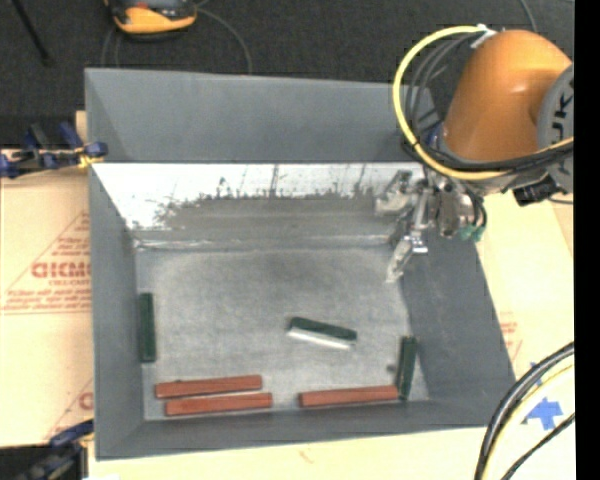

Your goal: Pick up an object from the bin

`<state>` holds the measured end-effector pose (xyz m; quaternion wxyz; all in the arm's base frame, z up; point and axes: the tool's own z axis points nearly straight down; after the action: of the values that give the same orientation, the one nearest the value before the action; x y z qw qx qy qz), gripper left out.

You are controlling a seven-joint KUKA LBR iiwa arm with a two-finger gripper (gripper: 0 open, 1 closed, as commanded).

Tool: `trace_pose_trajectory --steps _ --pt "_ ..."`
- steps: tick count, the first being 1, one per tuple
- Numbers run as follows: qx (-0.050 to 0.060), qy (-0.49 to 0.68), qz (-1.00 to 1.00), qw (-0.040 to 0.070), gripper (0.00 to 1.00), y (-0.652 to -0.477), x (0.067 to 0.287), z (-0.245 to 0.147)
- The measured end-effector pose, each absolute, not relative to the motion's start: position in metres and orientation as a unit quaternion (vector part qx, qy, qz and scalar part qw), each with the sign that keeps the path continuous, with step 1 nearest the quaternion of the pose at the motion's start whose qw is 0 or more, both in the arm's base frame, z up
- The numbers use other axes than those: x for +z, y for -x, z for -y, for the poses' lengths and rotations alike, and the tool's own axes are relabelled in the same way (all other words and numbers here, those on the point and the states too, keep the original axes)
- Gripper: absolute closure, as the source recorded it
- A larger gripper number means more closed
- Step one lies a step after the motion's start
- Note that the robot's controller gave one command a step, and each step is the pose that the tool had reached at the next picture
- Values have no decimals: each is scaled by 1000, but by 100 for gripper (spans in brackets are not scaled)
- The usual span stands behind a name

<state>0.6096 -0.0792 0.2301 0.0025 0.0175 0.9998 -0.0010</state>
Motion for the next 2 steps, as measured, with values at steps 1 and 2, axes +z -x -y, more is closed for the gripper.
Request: trace_pose_trajectory --steps 1,2 --pt "-1 -17 -1000 2 0 -610 230 79" --pt "-2 -17 -1000 6 0 -594 185 68"
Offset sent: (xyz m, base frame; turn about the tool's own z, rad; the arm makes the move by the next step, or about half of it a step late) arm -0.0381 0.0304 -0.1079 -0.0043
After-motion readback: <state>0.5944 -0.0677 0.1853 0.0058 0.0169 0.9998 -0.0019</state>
